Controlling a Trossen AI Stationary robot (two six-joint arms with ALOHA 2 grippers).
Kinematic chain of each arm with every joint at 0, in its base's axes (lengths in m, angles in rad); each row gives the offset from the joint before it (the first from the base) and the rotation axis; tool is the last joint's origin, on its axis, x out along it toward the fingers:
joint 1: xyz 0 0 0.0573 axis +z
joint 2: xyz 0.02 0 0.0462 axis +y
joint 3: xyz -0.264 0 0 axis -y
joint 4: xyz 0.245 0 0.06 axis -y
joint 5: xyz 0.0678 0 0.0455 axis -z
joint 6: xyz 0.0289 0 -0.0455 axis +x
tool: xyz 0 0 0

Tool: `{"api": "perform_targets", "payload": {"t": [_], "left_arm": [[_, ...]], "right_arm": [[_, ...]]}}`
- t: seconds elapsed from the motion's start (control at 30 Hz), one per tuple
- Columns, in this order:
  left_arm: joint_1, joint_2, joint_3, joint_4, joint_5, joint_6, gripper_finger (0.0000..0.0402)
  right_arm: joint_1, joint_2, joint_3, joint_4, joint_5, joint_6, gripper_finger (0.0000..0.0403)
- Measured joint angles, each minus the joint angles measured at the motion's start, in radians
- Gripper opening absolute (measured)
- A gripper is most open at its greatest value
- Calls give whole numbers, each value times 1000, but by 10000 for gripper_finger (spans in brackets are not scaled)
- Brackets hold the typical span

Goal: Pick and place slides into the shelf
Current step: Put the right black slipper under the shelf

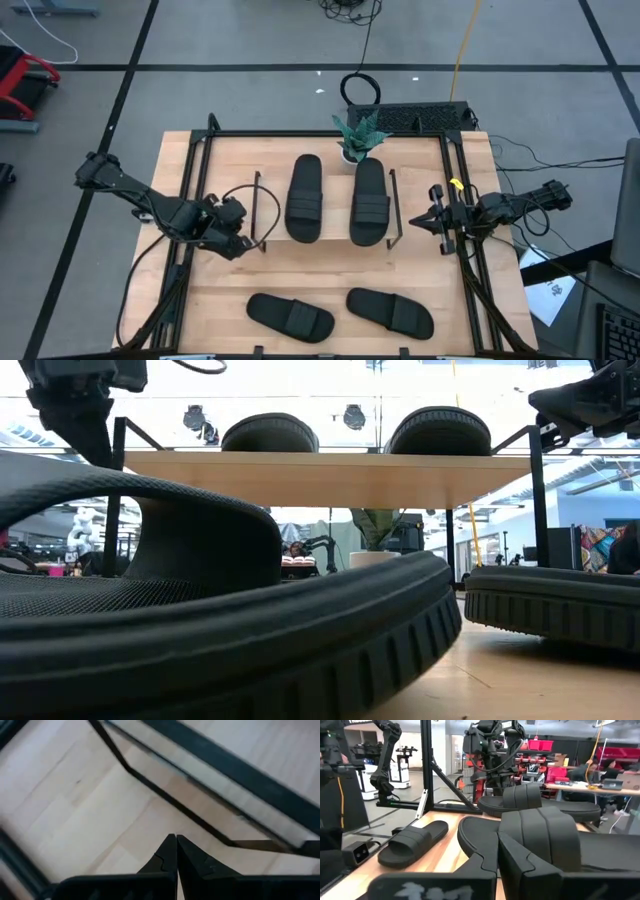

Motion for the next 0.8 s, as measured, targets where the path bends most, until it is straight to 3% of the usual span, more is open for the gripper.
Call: {"api": "perform_targets", "payload": {"t": [0.13,0.23,0.4,0.53,0.67,0.8], "left_arm": [[0,0,0,-28,-80,-5,1],[-3,0,0,-37,-228,15,0],[-50,-18,0,2,-526,152,0],[-109,-42,0,140,-674,373,0],[-148,-48,0,355,-667,728,0],[-126,-47,0,619,-490,1061,0]], "right_arm": [[0,1,0,-3,-45,12,0],[0,1,0,5,-52,-1,0],[0,1,0,13,-50,-21,0],[0,1,0,22,-52,-17,0],[0,1,0,29,-51,-27,0],[0,1,0,55,-50,-49,0]]}}
